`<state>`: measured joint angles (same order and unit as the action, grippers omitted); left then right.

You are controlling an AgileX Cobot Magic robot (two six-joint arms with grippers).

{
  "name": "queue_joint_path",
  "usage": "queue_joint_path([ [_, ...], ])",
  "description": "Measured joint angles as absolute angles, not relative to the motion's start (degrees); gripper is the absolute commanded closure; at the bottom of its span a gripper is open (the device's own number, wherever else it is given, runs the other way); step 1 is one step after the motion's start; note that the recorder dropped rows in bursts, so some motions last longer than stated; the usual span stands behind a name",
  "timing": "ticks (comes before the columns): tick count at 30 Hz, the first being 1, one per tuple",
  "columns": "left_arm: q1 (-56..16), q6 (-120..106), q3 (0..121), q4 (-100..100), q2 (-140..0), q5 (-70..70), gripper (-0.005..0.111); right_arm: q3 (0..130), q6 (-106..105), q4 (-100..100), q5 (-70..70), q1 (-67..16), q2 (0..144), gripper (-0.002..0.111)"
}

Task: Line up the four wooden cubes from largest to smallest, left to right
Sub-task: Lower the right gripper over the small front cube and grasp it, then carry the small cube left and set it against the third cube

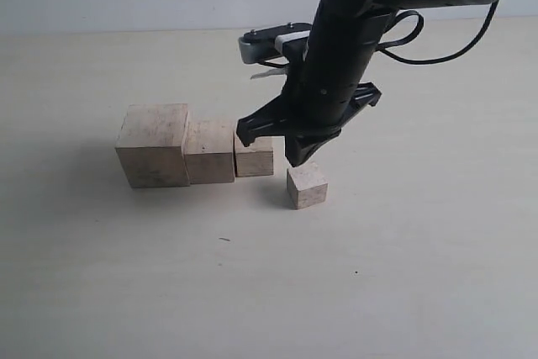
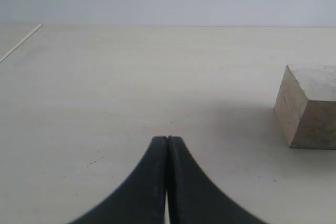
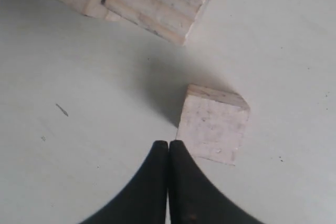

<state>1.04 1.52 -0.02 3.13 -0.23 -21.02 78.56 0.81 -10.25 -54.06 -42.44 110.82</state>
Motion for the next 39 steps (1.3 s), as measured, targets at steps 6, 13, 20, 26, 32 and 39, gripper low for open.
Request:
queue_joint_path([
  [6,1.0,1.5,0.0,3.1,-0.2,-21.0,0.107,78.3,2.0,-9.3,-53.0,-42.6,110.3,0.074],
  [13,1.0,1.5,0.0,3.1,-0.2,-21.0,0.107,78.3,3.9,-9.3,-54.1,-42.6,110.3,0.032],
  [20,1.0,1.5,0.0,3.1,-0.2,-21.0,0.107,78.3,11.6,-4.5,-54.2,-42.6,110.3,0.032],
  [26,1.0,1.5,0.0,3.1,-0.2,-21.0,0.107,78.3,15.6,-2.0,-54.4,-42.6,112.5,0.032],
  [32,1.0,1.5,0.0,3.1,-0.2,-21.0,0.107,78.3,16.0,-3.7,-54.2,-42.6,116.3,0.032],
  [39,1.0,1.5,0.0,3.1,-0.2,-21.0,0.107,78.3,16.1,-4.4,-52.8,-42.6,118.1,0.091],
])
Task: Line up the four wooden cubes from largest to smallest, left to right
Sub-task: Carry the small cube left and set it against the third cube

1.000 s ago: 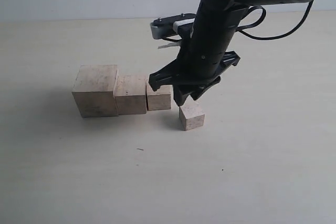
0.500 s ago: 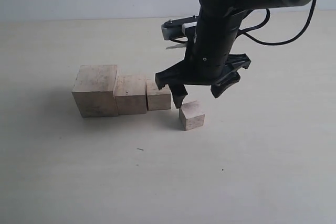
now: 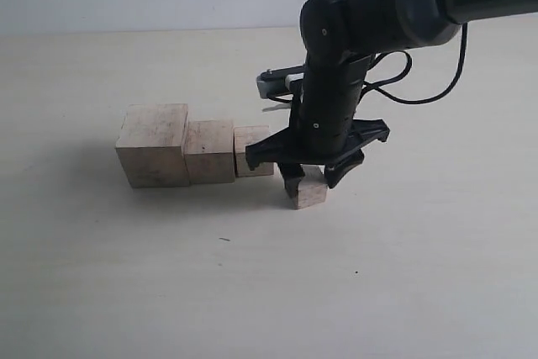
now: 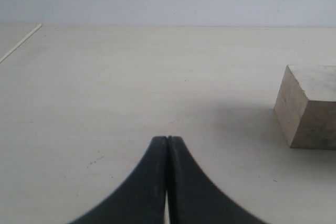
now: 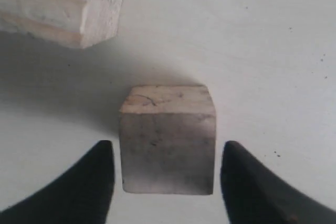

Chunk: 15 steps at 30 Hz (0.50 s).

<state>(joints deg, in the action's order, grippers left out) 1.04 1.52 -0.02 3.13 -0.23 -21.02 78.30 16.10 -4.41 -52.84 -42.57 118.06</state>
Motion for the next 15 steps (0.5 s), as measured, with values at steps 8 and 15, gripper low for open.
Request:
queue_joint_path([
  [8,1.0,1.5,0.0,3.1,-0.2,-21.0,0.107,81.1,-4.2,-4.0,-54.9,-40.1,118.3,0.108],
  [15,1.0,1.5,0.0,3.1,-0.2,-21.0,0.107,90.4,-34.9,-3.9,-58.7,-30.8,118.3,0.108],
])
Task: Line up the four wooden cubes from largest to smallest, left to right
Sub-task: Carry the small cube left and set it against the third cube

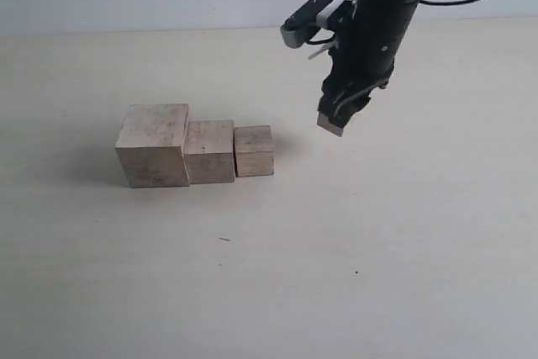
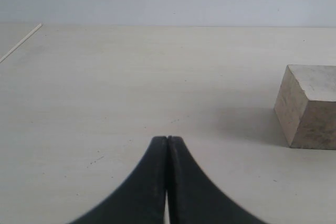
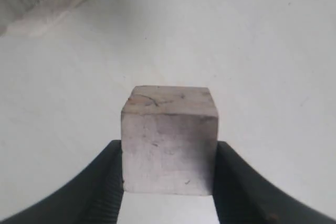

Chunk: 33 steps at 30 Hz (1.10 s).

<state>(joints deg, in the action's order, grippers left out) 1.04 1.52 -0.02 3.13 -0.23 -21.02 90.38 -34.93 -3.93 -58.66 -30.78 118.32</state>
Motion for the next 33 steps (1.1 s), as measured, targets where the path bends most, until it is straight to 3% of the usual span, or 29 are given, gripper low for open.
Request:
queue_joint_path([
  [6,1.0,1.5,0.0,3.1,-0.2,-21.0,0.107,90.7,-55.6,-4.6,-59.0,-29.5,119.1,0.108],
  [33,1.0,1.5,0.0,3.1,-0.2,-21.0,0.107,90.7,-78.3,-18.3,-56.0,-30.4,125.0,0.108],
])
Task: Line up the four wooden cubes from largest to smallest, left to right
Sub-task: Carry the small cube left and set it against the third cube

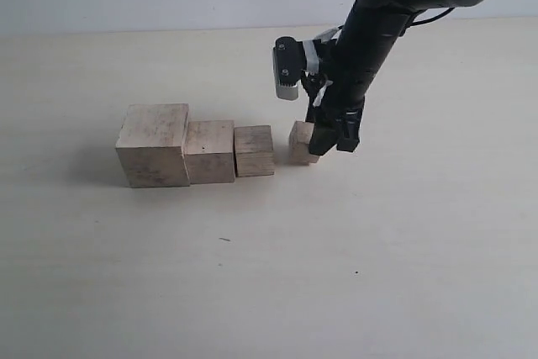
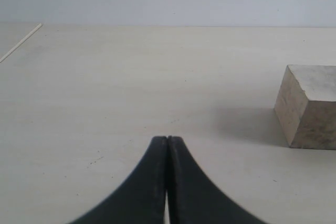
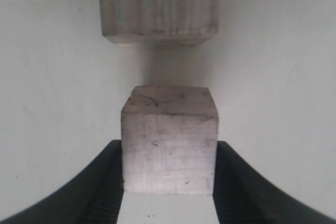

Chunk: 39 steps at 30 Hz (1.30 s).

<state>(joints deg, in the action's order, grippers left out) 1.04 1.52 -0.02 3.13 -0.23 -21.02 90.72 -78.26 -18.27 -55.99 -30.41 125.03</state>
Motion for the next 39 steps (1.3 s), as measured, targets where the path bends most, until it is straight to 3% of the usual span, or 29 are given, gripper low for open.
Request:
queue_joint_path([
  [35,1.0,1.5,0.0,3.1,-0.2,-21.0,0.107,90.8,-75.2,-14.6,-52.9,-36.1,126.1,0.108],
  [39,1.0,1.5,0.0,3.1,-0.2,-21.0,0.107,90.8,-74.5,-14.6,-52.9,-36.1,126.1,0.097],
])
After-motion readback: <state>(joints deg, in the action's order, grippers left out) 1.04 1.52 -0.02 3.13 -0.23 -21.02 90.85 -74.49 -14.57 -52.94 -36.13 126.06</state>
